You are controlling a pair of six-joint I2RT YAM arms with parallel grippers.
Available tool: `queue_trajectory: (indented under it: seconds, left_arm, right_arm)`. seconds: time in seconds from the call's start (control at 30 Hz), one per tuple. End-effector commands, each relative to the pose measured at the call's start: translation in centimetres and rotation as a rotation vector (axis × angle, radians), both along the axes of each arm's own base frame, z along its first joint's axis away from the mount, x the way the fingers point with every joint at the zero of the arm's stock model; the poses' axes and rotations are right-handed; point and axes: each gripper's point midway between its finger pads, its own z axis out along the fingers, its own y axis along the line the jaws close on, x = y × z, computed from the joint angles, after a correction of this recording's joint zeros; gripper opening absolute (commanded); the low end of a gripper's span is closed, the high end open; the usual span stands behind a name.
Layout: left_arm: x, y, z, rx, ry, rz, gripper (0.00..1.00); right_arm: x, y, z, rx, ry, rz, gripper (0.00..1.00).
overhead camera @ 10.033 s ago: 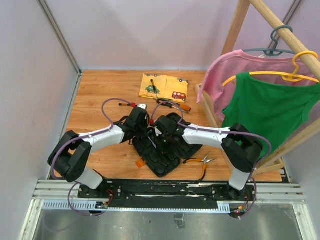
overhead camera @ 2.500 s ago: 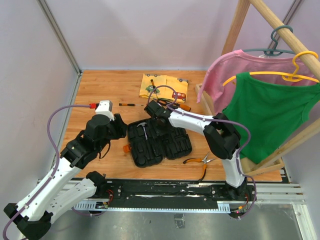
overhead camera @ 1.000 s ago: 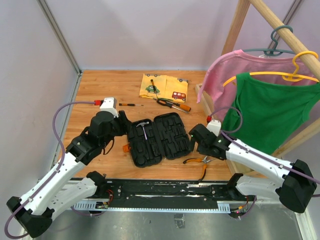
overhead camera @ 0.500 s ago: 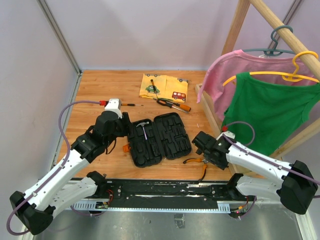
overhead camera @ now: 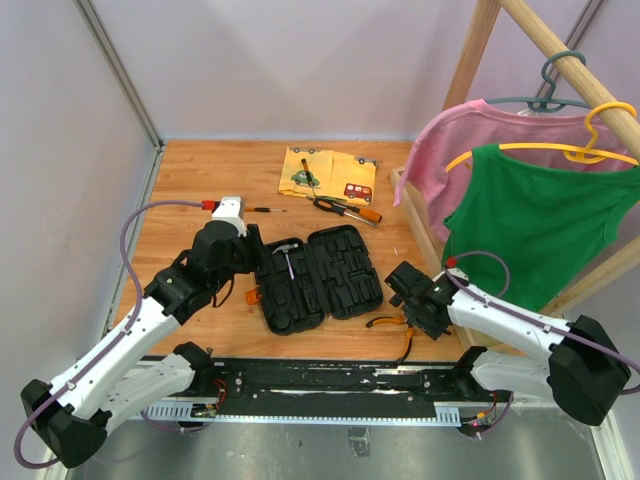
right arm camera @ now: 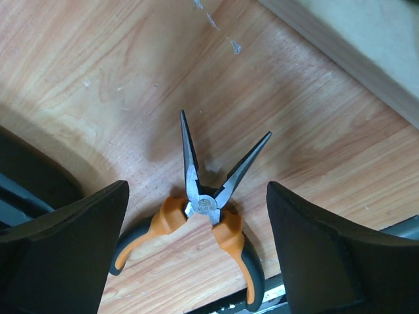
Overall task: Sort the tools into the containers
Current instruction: Pick up the pliers at the center of the board.
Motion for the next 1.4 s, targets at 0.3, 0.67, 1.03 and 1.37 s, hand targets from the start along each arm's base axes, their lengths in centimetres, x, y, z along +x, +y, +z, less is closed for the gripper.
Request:
queue_trajectory:
  seconds: [0.3,0.67,1.03,1.37]
  left_arm:
    - [0.3,-0.4,0.4,-0.004,-0.024,-0.018,0.56]
    - [0.3,-0.4,0.3,0.0,-0.019,-0.017,0.56]
    - [0.3,-0.4,0.1,0.003,-0.014,-0.016,0.56]
    - [0.3,-0.3,0.1,0.004,-0.013,-0.011,0.56]
  right_arm:
    - [-0.1,-0.6,-2.5,0.011,0.067,-0.024,0.64]
    - [0.0,-0.6,-3.3,0.039,0.063,-0.013,0.39]
    - [0.3,-0.9,-3.2,0.042,0.036,-0.002,0.14]
    - [3.0,0.1,-1.4,0.052,-0.159,0.204,0.03]
